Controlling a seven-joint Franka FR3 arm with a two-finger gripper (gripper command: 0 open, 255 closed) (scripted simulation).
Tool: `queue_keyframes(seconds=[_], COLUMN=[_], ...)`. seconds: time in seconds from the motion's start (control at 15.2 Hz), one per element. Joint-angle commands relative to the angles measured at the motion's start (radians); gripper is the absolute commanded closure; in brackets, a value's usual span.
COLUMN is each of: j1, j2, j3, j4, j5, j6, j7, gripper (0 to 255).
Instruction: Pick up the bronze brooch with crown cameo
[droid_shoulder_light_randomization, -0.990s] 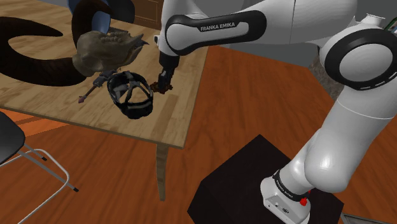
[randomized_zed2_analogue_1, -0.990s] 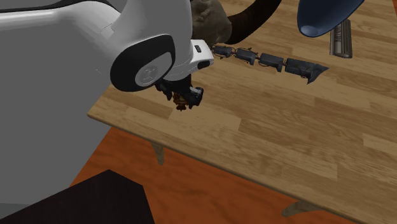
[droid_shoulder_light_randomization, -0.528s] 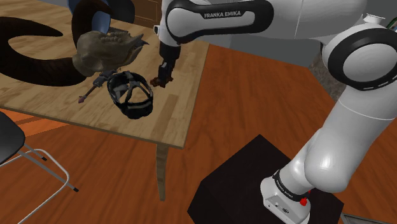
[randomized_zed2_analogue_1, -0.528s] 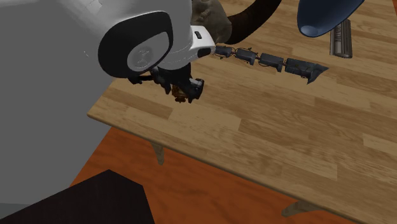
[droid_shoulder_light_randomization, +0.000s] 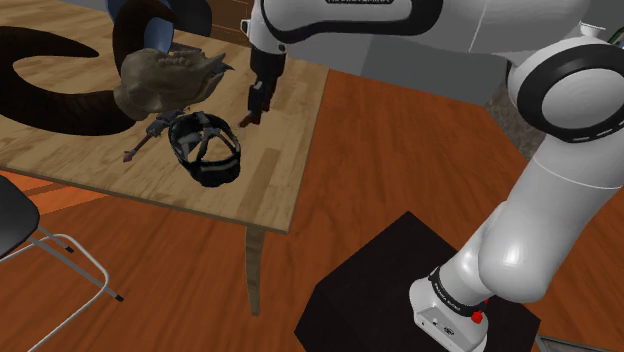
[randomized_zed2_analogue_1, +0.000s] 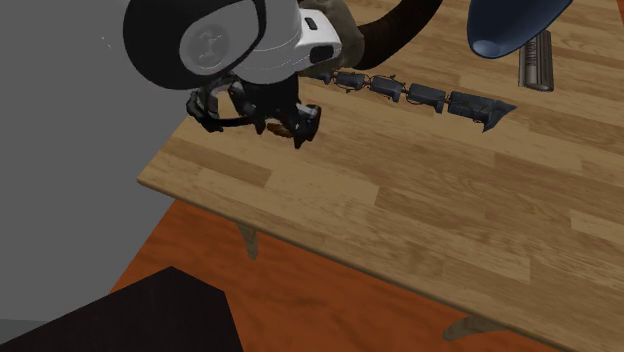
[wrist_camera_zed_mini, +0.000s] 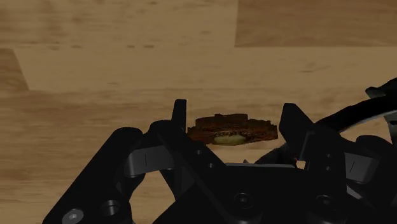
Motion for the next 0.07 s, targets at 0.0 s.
queue_keyframes(seconds=[0.0], j1=[0.0], j2=[0.0], j3=[0.0], j4=[0.008], j5=[0.0], j6=[-0.009], j7=[-0.001], gripper=[255])
